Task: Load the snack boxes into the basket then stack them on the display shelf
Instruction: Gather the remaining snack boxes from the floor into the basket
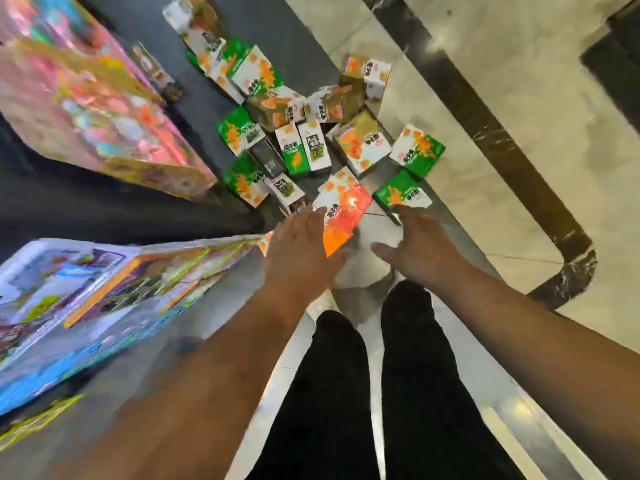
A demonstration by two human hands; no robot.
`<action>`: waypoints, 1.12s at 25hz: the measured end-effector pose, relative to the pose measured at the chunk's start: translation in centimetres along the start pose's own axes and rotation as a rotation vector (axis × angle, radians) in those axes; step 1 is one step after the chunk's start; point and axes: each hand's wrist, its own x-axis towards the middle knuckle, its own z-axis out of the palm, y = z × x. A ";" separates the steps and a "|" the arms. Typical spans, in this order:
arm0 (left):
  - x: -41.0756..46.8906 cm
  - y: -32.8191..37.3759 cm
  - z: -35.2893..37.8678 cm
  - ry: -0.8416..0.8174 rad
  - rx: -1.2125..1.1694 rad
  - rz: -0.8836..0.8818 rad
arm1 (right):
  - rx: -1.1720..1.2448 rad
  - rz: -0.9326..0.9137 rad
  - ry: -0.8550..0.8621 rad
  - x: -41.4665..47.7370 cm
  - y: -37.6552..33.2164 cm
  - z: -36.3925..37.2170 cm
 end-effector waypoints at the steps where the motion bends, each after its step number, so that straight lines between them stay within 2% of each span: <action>1: 1.9 -0.4 2.6 0.000 -0.039 -0.035 | -0.017 -0.023 -0.019 3.3 1.2 1.3; 7: 12.0 -7.0 19.4 -0.024 -0.243 -0.362 | -0.119 -0.085 -0.104 21.3 9.8 12.5; 11: 17.0 -10.0 26.1 -0.118 -0.215 -0.409 | 0.006 -0.055 -0.149 30.1 13.2 18.1; 14: 19.6 -11.7 27.8 -0.120 -0.232 -0.395 | 0.324 0.076 -0.099 33.6 12.9 20.2; 17: 20.3 -12.6 28.6 -0.122 -0.264 -0.356 | 0.432 0.175 -0.005 34.2 13.1 21.4; 18: 20.4 -12.8 28.6 -0.134 -0.343 -0.364 | 0.440 0.172 0.022 34.1 13.4 21.6; 20: 20.5 -12.6 28.4 -0.189 -0.649 -0.432 | 0.415 0.206 0.030 33.7 13.9 21.7; 22: 20.7 -11.8 28.1 -0.199 -0.946 -0.540 | 0.508 0.261 -0.045 33.1 14.3 21.5; 24: 21.1 -11.3 27.9 -0.140 -1.098 -0.621 | 0.686 0.323 -0.134 32.6 14.8 22.0; 28: 21.3 -10.7 26.9 -0.096 -1.120 -0.593 | 0.725 0.356 -0.209 30.3 16.0 21.8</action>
